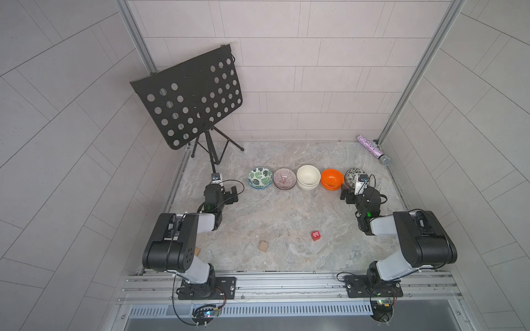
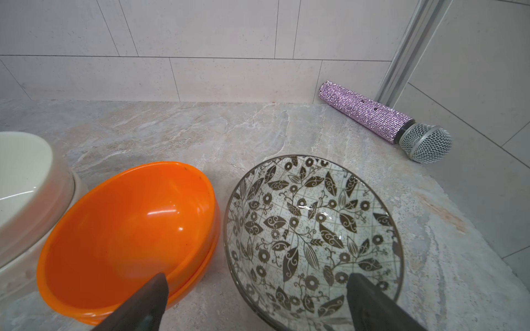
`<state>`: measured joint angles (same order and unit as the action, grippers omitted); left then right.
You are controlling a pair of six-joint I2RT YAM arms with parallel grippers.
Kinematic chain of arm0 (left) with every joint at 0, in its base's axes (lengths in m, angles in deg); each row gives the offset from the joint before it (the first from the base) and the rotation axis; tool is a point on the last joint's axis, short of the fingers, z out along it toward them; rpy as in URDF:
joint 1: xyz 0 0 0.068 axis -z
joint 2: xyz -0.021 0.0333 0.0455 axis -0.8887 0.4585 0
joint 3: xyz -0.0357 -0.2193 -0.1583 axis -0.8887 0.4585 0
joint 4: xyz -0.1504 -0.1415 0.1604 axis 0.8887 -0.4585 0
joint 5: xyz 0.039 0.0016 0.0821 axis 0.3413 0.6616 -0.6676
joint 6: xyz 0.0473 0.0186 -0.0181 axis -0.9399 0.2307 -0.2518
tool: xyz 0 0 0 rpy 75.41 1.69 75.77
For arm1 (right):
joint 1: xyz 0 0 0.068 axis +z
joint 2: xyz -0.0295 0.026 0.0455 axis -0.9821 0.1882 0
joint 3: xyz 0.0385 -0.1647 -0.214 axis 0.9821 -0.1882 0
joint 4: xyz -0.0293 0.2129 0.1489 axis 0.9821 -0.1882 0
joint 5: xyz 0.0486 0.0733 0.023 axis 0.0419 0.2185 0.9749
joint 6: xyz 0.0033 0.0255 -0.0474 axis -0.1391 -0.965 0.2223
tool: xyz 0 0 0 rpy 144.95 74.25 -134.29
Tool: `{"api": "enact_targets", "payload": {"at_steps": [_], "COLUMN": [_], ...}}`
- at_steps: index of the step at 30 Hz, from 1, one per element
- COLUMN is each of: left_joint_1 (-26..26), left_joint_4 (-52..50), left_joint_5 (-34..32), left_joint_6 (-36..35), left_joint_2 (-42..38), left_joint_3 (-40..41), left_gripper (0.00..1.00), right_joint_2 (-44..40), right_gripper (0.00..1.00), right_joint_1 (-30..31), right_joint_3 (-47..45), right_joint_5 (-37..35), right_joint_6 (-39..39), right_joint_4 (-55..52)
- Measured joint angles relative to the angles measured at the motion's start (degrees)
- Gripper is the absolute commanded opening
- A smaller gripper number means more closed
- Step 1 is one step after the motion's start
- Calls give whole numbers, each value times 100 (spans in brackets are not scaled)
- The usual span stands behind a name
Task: Stack the bowls
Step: Reset both arms
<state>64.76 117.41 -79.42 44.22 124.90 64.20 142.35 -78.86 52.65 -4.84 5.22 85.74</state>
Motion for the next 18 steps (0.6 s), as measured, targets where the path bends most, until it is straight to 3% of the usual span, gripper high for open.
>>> {"api": "enact_targets", "payload": {"at_steps": [18], "left_joint_1": [-4], "left_joint_4": [197], "left_joint_5": [114], "left_joint_6": [-74], "left_joint_2": [0], "left_joint_3": [0], "left_gripper": [100], "right_joint_2": [0], "right_gripper": [100], "right_joint_1": [0], "right_joint_3": [107], "right_joint_5": [-122], "right_joint_6": [-4], "right_joint_4": [-146]}}
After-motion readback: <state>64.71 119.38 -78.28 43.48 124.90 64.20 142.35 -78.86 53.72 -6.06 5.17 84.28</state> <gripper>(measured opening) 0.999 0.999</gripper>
